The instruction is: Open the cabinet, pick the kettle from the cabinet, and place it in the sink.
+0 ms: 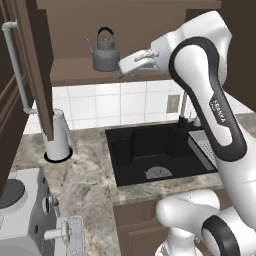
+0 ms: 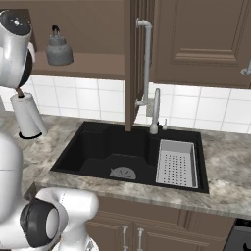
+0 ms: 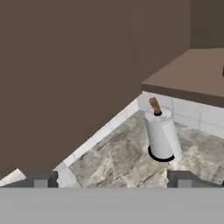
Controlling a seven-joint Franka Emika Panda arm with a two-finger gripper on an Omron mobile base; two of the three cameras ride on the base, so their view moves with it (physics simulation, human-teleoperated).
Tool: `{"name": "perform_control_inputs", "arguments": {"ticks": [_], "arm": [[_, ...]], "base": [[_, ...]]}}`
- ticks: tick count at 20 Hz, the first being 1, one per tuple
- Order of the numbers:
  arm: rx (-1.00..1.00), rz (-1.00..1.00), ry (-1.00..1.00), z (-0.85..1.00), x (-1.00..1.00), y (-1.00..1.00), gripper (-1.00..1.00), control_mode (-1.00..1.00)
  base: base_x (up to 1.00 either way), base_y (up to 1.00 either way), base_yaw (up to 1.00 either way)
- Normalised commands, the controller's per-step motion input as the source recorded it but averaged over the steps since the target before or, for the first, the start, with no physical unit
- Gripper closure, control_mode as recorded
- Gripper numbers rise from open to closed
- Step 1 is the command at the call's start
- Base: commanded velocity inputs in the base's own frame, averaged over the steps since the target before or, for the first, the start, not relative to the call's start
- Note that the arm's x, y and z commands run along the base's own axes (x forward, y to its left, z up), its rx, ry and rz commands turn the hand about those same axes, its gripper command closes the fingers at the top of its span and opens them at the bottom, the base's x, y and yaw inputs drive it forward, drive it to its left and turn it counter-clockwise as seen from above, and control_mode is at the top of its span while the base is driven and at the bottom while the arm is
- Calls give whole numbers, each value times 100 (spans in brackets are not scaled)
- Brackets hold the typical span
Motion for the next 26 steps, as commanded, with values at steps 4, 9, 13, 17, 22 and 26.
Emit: {"name": "perform_control_inputs", "arguments": {"ticks": [4,9,13,17,22,26], "arm": [[-9,-4,-19,2,0,-35,-100,-100],[-4,-15,-15,1,7,-29,-100,-100],[0,-21,-11,1,15,-25,-100,-100],[0,-24,-10,2,19,-23,-100,-100],[0,-23,-4,0,24,-21,-100,-100],[0,-20,-3,2,29,-18,-100,-100]], "base": [[0,0,0],[0,0,0],[0,0,0],[0,0,0],[0,0,0],[0,0,0]]}}
